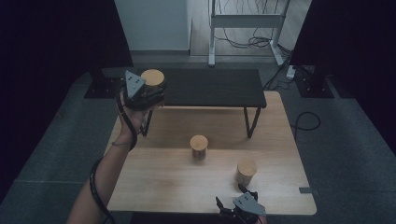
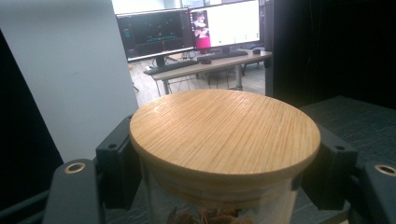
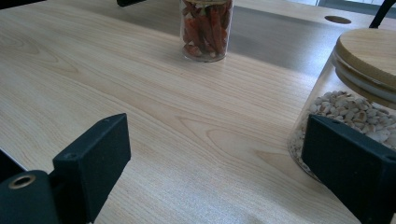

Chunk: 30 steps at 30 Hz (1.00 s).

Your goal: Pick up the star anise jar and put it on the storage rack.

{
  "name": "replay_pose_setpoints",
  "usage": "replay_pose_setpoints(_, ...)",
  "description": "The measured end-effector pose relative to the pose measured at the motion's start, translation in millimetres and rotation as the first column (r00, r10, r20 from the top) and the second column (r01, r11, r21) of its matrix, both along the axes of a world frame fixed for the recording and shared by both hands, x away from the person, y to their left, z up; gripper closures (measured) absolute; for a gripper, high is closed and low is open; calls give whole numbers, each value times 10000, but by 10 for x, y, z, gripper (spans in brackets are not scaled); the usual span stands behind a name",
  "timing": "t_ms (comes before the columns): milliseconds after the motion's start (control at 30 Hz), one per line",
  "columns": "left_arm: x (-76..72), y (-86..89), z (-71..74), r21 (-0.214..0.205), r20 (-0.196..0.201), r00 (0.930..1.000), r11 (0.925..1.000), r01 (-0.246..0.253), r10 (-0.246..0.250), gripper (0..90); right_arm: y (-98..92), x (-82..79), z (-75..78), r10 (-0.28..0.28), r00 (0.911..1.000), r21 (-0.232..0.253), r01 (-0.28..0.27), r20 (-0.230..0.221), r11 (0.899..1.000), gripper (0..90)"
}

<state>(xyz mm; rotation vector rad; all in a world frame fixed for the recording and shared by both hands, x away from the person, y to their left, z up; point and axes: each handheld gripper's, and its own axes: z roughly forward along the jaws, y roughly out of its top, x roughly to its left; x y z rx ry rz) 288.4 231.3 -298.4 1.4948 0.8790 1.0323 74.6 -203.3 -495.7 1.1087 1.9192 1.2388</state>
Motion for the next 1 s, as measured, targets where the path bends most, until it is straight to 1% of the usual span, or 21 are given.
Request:
replay_pose_setpoints(167,47,4,-26,-142,51,9999,9998,-150,151,261,4,0,-1,-5,10000,32,5,6,10000,77)
replay_pose_setpoints(333,105,9,-37,-173,48,9998,9997,-191,192,261,8,-1,-3,6,10000,42,-6,29,10000,77)
replay_pose_setpoints(667,211,14,-16,-337,-36,9997,9991,-260,259,261,-3,5,-3,-74,10000,93,74,1,9999,77)
replay_pose_setpoints(1000,326,-11,12,-392,36,9994,9986,-355,357,261,5,13,-3,-46,10000,148,47,-34,9999,77)
